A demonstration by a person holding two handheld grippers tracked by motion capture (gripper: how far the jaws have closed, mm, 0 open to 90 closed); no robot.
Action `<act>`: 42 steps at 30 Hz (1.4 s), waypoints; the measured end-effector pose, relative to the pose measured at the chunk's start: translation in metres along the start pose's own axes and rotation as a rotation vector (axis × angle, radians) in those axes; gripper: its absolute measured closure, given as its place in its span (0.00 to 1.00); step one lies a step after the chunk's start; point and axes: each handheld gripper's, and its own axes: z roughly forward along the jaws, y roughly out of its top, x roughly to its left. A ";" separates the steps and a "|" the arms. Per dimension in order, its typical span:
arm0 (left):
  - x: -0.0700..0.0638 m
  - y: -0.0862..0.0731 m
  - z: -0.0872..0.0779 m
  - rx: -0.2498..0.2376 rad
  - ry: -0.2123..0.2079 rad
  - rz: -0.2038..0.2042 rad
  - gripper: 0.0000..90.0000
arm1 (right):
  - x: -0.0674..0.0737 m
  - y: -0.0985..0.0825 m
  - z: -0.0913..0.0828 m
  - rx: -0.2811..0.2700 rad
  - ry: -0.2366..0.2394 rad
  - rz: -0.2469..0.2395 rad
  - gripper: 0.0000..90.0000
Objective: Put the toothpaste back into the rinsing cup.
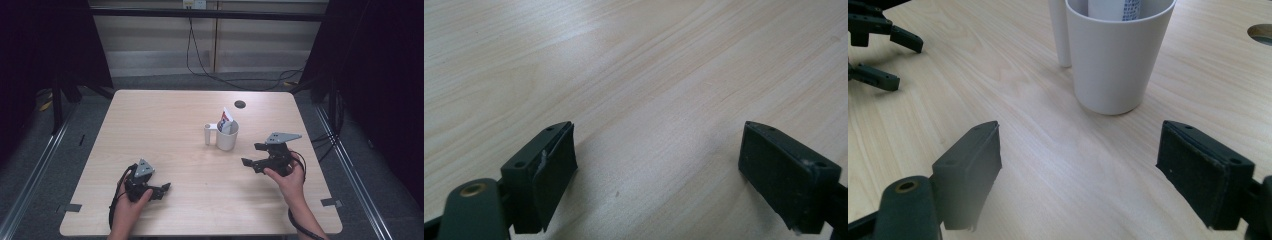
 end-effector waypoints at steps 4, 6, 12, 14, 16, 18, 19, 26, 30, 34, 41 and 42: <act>0.000 0.000 0.000 0.000 0.000 0.000 0.17 | 0.001 -0.003 -0.001 0.016 -0.006 -0.012 0.19; 0.000 0.000 0.000 -0.001 0.000 0.000 0.17 | 0.002 -0.005 -0.001 0.026 -0.010 -0.025 0.19; 0.000 0.000 0.000 0.000 0.000 0.000 0.17 | 0.001 -0.015 -0.006 0.046 -0.011 -0.024 0.19; 0.000 0.000 0.000 0.000 0.000 0.000 0.17 | 0.000 -0.017 -0.007 0.046 -0.010 -0.017 0.19; 0.000 0.000 0.000 0.000 0.000 0.000 0.17 | -0.001 -0.021 -0.009 0.047 -0.014 -0.013 0.19; 0.000 0.000 0.000 0.000 0.000 0.000 0.17 | -0.002 -0.024 -0.011 0.045 -0.012 -0.006 0.19; 0.000 0.000 0.000 0.000 0.000 0.000 0.17 | -0.003 -0.026 -0.012 0.047 -0.013 -0.002 0.19; 0.000 0.000 0.000 0.000 0.000 0.000 0.17 | -0.003 -0.034 -0.017 0.057 -0.021 0.003 0.19; 0.000 0.000 0.000 0.000 0.000 0.000 0.17 | -0.002 -0.040 -0.020 0.064 -0.024 0.002 0.19; 0.000 0.000 0.000 0.000 0.000 0.000 0.17 | -0.004 -0.045 -0.022 0.072 -0.028 0.014 0.18; 0.000 0.000 0.000 0.000 0.000 0.000 0.17 | -0.005 -0.051 -0.027 0.079 -0.039 0.009 0.18; 0.000 0.000 0.000 0.000 0.000 0.000 0.17 | -0.005 -0.052 -0.027 0.082 -0.040 0.010 0.18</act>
